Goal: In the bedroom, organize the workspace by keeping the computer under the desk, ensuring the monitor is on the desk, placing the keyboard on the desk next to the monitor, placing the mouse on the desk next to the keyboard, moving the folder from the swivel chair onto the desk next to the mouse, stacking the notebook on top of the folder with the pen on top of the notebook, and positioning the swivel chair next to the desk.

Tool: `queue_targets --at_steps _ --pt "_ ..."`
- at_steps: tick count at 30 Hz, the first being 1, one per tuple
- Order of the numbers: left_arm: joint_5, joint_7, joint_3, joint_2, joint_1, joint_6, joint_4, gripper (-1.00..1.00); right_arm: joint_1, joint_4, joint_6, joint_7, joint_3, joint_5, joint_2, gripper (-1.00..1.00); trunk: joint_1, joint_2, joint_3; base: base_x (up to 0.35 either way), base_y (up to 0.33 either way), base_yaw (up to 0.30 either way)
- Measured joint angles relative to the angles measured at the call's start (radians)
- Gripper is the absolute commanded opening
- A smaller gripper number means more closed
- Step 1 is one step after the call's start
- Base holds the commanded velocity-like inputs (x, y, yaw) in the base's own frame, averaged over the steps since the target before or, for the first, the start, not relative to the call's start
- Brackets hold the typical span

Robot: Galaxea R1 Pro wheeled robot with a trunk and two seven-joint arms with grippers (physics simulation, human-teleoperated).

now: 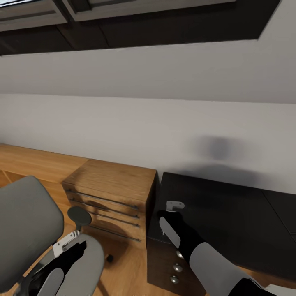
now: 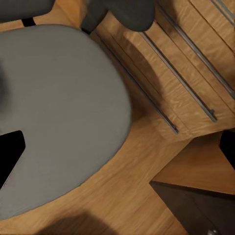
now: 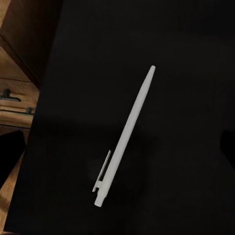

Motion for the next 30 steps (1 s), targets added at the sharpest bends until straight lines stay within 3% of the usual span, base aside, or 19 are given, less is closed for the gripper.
queue_targets --at_steps 8,30 --pt "0.000 0.000 -0.001 0.000 0.000 0.000 0.001 1.00 0.000 0.001 0.000 0.000 -0.001 0.001 0.000 1.00 0.000 0.000 -0.007 0.000 0.000 0.170" --pt "0.000 0.000 -0.007 -0.003 0.001 0.001 0.002 1.00 -0.003 0.063 -0.001 -0.038 -0.010 0.005 0.000 1.00 0.000 0.000 -0.008 0.000 0.000 0.007"
